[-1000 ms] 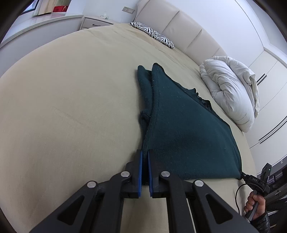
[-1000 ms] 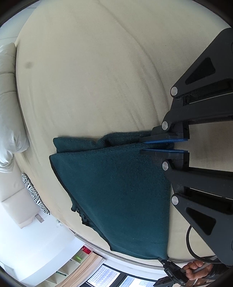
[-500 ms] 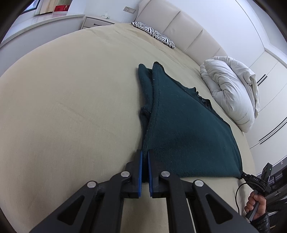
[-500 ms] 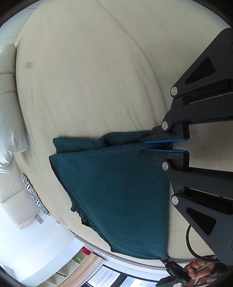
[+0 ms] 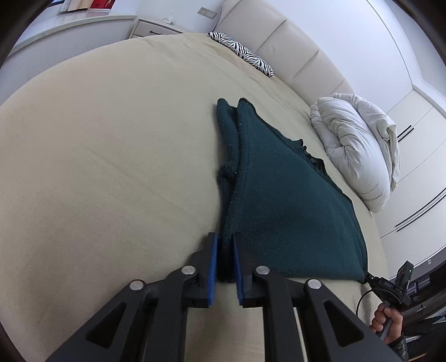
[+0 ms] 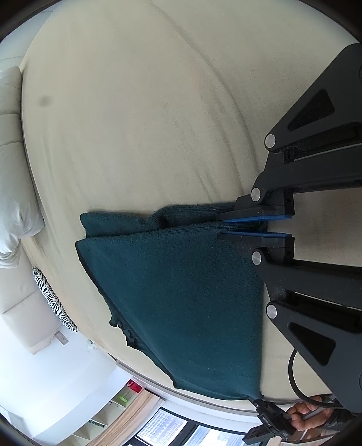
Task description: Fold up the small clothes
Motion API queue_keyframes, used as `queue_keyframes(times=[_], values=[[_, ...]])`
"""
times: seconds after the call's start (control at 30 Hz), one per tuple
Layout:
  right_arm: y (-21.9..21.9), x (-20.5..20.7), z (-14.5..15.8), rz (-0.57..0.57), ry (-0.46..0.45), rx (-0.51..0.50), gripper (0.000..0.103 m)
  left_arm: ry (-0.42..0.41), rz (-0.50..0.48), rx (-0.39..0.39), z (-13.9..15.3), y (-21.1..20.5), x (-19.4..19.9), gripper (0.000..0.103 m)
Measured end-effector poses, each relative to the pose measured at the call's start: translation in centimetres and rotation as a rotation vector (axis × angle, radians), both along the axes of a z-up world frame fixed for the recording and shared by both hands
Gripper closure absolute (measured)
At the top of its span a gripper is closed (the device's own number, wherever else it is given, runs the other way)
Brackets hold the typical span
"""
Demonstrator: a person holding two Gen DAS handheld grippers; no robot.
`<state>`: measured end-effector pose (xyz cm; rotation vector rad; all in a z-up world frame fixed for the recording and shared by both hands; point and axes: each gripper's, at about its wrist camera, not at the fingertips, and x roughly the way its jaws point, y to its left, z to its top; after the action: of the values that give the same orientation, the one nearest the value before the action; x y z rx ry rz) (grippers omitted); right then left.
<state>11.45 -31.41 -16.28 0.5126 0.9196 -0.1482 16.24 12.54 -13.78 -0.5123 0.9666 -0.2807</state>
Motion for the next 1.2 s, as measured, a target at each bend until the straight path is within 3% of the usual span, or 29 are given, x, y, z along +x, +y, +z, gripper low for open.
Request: queue_keyframes(times=[0.1, 0.2, 0.3, 0.37, 0.4, 0.43, 0.47, 0.57, 0.67, 0.87, 0.97, 1.0, 1.07, 1.1, 1.2], values=[[-0.2, -0.1, 0.2, -0.008, 0.001, 0.018, 0.097, 0.0, 0.036, 0.031, 1.3, 0.2, -0.7, 0.078], [-0.4, -0.6, 1.4, -0.043, 0.009, 0.011, 0.095, -0.072, 0.069, 0.099, 3.9, 0.1, -1.6, 0.071], [-0.3, -1.0, 3.7, -0.086, -0.031, -0.037, 0.086, -0.142, 0.053, 0.181, 6.3, -1.2, -0.7, 0.064], [0.1, 0.1, 5.4, -0.064, -0.084, -0.012, 0.082, -0.185, 0.008, 0.215, 7.5, -3.2, 1.3, 0.064], [0.6, 1.0, 6.0, -0.044, -0.105, 0.001, 0.078, -0.211, -0.01, 0.236, 8.1, -4.5, 2.3, 0.063], [1.4, 2.3, 6.5, -0.013, -0.124, 0.013, 0.067, -0.248, -0.038, 0.259, 8.6, -6.2, 3.7, 0.061], [2.5, 3.9, 7.0, 0.023, -0.146, 0.025, 0.065, -0.269, -0.057, 0.275, 8.9, -7.4, 4.6, 0.059], [5.4, 8.1, 7.4, 0.13, -0.196, 0.044, 0.065, -0.291, -0.097, 0.312, 8.7, -11.0, 7.9, 0.059], [7.5, 12.7, 6.3, 0.163, -0.161, 0.094, 0.065, -0.294, -0.128, 0.334, 7.8, -13.7, 9.9, 0.059], [7.5, 17.4, 3.7, 0.161, -0.124, 0.158, 0.065, -0.241, -0.129, 0.342, 4.7, -15.3, 12.9, 0.057], [5.0, 18.9, 0.8, 0.101, -0.07, 0.121, 0.064, -0.196, -0.084, 0.368, 2.8, -14.0, 14.4, 0.054], [4.1, 18.7, 0.0, 0.086, -0.085, 0.157, 0.067, -0.169, -0.07, 0.355, 2.0, -13.1, 14.8, 0.054], [0.6, 17.6, -1.6, 0.044, -0.159, 0.308, 0.088, -0.161, -0.038, 0.277, 0.8, -11.1, 15.1, 0.054], [-0.9, 16.8, -1.9, 0.0, -0.17, 0.323, 0.094, -0.164, -0.029, 0.232, 0.7, -10.3, 15.2, 0.054], [-3.5, 14.1, -2.0, -0.077, -0.23, 0.308, 0.097, -0.165, -0.019, 0.193, 0.7, -9.8, 15.1, 0.054]])
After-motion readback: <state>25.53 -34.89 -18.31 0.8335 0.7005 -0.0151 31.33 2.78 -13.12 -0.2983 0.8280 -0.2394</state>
